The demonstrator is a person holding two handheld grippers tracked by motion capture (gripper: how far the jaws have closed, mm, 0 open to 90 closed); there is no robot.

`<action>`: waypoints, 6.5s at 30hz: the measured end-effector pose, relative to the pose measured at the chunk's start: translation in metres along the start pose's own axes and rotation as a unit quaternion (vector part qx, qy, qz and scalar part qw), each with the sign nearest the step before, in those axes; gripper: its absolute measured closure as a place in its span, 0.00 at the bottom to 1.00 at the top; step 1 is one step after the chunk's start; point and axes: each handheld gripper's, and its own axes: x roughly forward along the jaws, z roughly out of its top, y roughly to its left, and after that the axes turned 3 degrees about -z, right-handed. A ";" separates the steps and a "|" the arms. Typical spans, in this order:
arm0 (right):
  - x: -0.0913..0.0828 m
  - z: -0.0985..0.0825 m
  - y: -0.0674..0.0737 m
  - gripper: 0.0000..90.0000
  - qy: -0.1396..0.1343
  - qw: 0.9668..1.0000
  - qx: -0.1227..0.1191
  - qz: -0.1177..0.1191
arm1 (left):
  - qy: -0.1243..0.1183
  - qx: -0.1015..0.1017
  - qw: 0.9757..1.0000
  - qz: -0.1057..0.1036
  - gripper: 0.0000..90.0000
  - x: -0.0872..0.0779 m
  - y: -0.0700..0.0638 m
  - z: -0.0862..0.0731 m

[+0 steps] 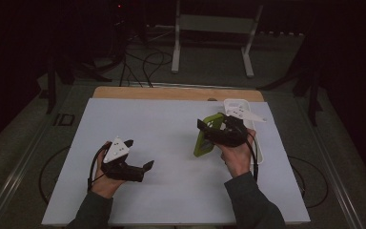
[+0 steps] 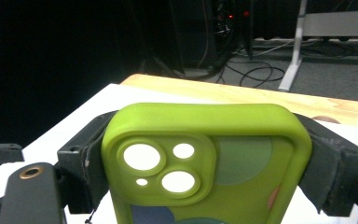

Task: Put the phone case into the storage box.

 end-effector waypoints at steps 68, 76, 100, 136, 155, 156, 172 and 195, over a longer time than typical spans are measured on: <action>0.006 0.025 -0.033 0.18 0.004 0.998 -0.003 -0.063 | -0.034 -0.039 0.994 0.097 0.00 -0.062 0.034 -0.061; 0.008 0.039 -0.035 0.18 -0.001 0.997 -0.009 -0.074 | -0.032 -0.037 0.994 0.096 0.00 -0.062 0.034 -0.061; 0.019 0.050 -0.049 0.18 -0.003 0.995 -0.008 -0.097 | -0.035 -0.036 0.994 0.098 0.00 -0.063 0.032 -0.062; 0.026 0.059 -0.065 0.18 0.001 0.990 -0.005 -0.143 | -0.033 -0.036 0.994 0.097 0.00 -0.062 0.031 -0.062; 0.031 0.060 -0.078 0.18 0.002 0.985 -0.004 -0.171 | -0.033 -0.035 0.994 0.097 0.00 -0.062 0.031 -0.062; 0.031 0.060 -0.079 0.18 0.005 0.985 -0.004 -0.172 | -0.033 -0.034 0.994 0.097 0.00 -0.063 0.031 -0.062; 0.037 0.066 -0.087 0.18 0.008 0.981 -0.007 -0.192 | -0.036 -0.036 0.994 0.097 0.00 -0.063 0.031 -0.062; 0.041 0.070 -0.098 0.18 0.006 0.978 -0.002 -0.211 | -0.034 -0.036 0.994 0.096 0.00 -0.063 0.032 -0.062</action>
